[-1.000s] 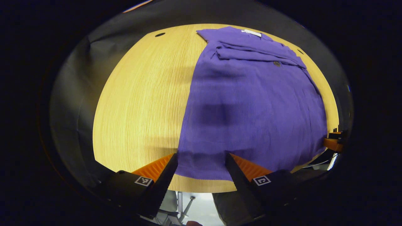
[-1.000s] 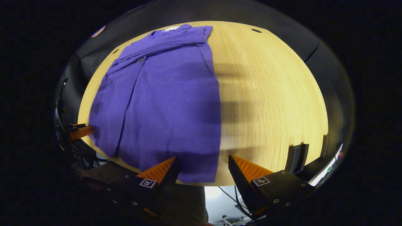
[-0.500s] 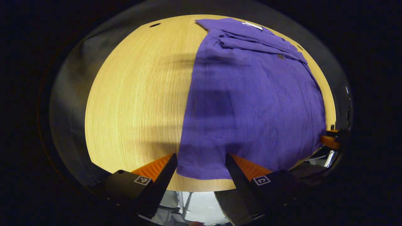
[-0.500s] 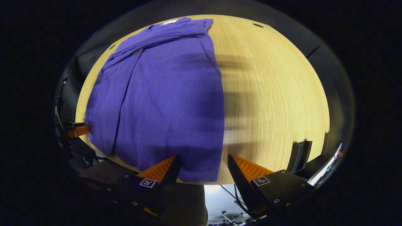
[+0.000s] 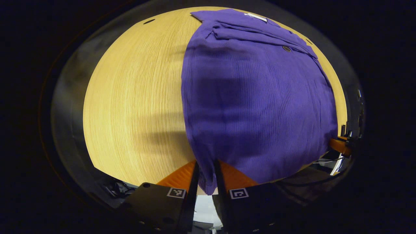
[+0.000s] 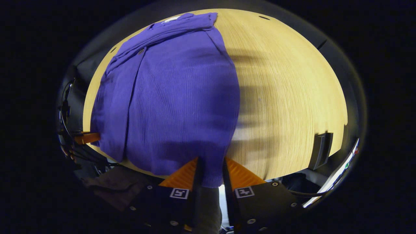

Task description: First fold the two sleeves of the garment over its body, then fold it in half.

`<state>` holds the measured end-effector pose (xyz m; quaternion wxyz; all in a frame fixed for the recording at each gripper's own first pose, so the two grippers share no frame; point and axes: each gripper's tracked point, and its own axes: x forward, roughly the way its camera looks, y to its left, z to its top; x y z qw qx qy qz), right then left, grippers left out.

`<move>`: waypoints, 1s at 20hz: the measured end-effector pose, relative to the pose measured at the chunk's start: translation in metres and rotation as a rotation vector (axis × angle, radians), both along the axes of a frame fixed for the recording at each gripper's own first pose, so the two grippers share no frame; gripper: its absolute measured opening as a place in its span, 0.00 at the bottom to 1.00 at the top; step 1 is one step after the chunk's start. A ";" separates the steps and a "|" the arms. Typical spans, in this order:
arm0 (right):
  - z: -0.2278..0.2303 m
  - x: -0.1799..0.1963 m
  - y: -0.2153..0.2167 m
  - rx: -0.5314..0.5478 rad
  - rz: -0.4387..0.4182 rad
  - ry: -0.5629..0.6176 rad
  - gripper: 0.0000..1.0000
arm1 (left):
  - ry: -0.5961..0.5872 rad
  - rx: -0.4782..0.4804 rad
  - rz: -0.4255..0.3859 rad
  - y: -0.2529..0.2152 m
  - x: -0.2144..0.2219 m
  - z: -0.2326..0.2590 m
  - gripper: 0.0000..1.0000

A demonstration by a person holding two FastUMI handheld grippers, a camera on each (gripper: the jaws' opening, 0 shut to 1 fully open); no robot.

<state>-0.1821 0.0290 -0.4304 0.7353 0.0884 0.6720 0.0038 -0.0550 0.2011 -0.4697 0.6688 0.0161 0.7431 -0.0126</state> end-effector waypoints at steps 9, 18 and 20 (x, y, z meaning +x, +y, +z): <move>0.022 0.017 0.010 0.050 -0.069 -0.033 0.05 | 0.022 -0.081 0.011 0.006 0.085 0.018 0.10; 0.096 0.062 0.015 0.098 -0.055 -0.142 0.05 | -0.091 -0.185 -0.028 -0.018 0.117 0.100 0.10; 0.113 0.075 0.014 0.100 -0.043 -0.167 0.05 | -0.112 -0.191 -0.048 -0.020 0.113 0.082 0.10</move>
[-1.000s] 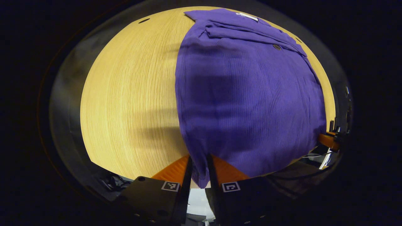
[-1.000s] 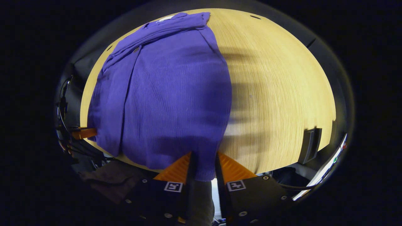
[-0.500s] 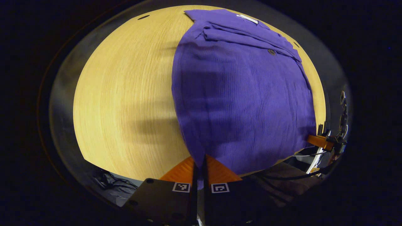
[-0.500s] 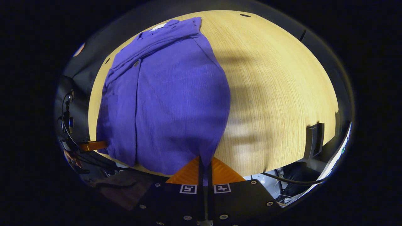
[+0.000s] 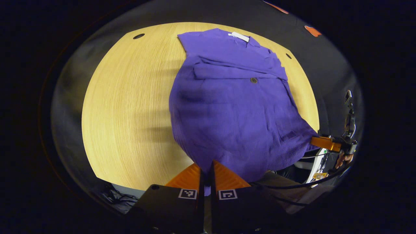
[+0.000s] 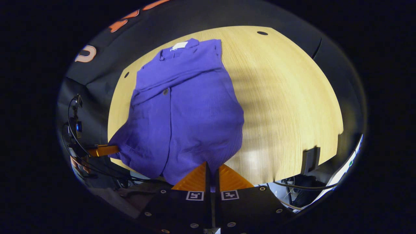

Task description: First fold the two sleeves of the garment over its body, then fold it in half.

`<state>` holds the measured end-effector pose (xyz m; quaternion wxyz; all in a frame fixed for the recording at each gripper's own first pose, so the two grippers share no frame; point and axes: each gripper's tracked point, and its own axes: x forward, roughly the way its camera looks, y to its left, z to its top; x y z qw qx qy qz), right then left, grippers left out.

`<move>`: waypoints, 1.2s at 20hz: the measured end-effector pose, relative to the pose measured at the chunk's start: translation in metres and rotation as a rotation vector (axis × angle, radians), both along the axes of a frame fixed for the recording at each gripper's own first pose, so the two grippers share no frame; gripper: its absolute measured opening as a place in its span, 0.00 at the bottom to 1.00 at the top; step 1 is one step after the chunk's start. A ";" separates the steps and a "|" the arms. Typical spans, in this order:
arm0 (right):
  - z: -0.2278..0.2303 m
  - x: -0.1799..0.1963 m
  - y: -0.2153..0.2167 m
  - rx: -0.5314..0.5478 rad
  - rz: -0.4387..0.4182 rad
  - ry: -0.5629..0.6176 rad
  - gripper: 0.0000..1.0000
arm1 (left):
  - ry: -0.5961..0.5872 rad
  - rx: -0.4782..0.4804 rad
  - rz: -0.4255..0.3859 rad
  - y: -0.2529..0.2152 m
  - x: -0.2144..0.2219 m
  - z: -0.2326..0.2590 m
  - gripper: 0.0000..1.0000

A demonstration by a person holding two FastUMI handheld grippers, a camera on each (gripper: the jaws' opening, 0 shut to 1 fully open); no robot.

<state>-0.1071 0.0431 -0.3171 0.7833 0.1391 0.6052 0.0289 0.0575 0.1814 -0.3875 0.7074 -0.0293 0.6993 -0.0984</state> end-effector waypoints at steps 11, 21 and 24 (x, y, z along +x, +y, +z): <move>0.076 0.079 0.001 0.007 0.061 -0.149 0.05 | -0.121 -0.002 -0.081 -0.007 0.104 0.047 0.10; 0.108 0.174 -0.013 -0.051 0.072 -0.231 0.04 | -0.196 0.010 -0.121 -0.011 0.219 0.080 0.10; 0.109 0.198 -0.018 -0.062 0.073 -0.237 0.04 | -0.215 0.022 -0.129 -0.011 0.251 0.081 0.10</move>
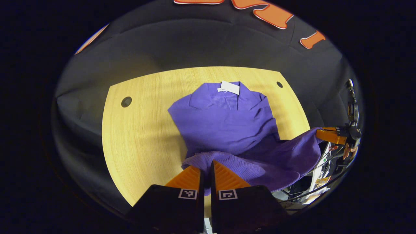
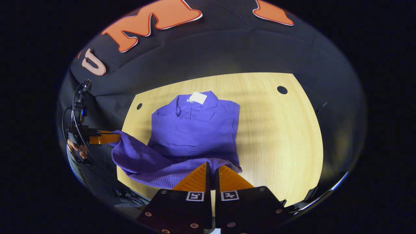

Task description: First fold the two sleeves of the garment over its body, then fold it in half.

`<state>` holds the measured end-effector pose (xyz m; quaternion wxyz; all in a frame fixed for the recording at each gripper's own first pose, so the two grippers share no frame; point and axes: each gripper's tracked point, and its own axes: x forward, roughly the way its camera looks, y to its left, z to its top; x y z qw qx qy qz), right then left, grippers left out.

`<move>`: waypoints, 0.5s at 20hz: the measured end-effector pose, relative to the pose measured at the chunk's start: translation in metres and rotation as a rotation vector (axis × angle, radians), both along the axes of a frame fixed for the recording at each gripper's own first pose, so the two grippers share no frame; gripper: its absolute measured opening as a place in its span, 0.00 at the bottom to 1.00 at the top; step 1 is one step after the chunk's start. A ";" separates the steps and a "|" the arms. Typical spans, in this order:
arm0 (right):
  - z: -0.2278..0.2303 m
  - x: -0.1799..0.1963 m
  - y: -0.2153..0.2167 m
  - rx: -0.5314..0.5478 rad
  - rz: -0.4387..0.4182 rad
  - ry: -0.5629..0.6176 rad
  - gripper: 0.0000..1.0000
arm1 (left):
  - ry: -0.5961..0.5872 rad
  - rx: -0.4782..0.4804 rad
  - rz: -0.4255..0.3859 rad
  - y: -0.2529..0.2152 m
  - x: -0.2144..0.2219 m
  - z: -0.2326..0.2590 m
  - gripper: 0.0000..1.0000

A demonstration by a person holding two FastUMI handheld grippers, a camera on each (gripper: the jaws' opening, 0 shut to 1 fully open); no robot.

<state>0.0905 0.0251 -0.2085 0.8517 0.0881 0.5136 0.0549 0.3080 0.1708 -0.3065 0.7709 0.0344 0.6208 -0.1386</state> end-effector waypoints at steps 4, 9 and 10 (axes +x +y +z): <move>-0.005 0.034 -0.006 0.001 -0.011 0.011 0.04 | -0.009 0.068 -0.041 0.005 0.035 -0.013 0.10; -0.027 0.071 -0.012 0.004 -0.019 0.044 0.04 | -0.041 0.104 -0.042 0.000 0.072 -0.033 0.10; -0.030 0.080 -0.013 0.003 -0.016 0.045 0.05 | -0.041 0.090 -0.025 -0.002 0.077 -0.034 0.10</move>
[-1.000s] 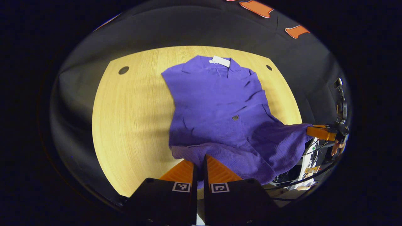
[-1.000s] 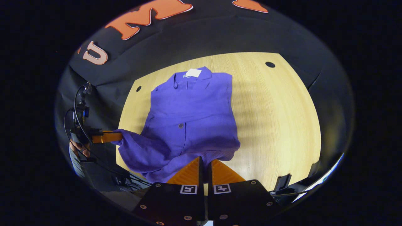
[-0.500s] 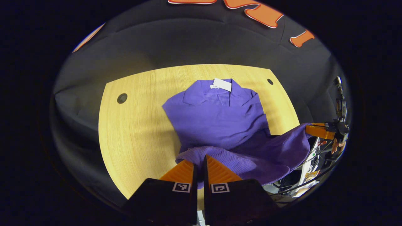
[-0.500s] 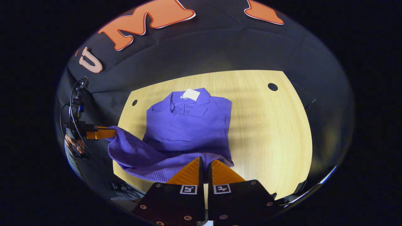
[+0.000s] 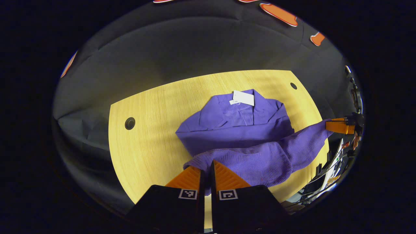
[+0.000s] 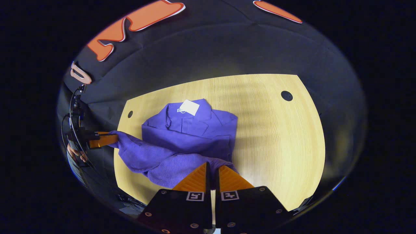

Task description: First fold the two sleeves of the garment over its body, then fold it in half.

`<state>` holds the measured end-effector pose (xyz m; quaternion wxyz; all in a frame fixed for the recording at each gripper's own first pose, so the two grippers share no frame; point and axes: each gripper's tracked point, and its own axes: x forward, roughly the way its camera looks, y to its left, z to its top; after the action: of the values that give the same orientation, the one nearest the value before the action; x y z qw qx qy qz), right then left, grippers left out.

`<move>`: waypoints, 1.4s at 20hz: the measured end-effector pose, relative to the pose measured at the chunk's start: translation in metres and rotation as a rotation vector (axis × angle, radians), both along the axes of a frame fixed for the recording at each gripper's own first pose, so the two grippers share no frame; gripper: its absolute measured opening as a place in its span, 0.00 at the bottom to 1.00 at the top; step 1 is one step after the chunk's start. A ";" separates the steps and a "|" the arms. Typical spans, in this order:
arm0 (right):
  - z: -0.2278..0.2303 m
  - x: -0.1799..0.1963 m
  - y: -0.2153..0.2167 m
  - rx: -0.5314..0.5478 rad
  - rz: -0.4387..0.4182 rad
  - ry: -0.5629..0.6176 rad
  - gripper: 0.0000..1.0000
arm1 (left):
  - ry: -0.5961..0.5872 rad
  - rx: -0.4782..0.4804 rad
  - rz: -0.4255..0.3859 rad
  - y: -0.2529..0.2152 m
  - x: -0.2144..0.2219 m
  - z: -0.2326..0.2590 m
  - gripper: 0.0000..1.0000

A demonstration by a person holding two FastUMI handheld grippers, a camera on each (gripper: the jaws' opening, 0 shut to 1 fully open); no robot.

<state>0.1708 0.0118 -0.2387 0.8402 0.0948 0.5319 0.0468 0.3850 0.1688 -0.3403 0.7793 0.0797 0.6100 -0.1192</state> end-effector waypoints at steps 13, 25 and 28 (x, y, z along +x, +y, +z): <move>0.007 0.104 -0.001 0.132 -0.174 -0.147 0.06 | -0.191 -0.048 0.207 0.004 0.081 -0.012 0.11; 0.048 0.145 -0.031 0.123 -0.305 -0.422 0.18 | -0.557 -0.046 0.276 0.021 0.126 0.053 0.32; 0.064 0.139 -0.034 0.088 -0.279 -0.494 0.42 | -0.627 -0.065 0.228 0.012 0.113 0.081 0.58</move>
<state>0.3098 -0.0220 -0.1744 0.9376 0.1893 0.2906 -0.0242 0.4978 0.1808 -0.2596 0.9395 0.0191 0.3415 -0.0204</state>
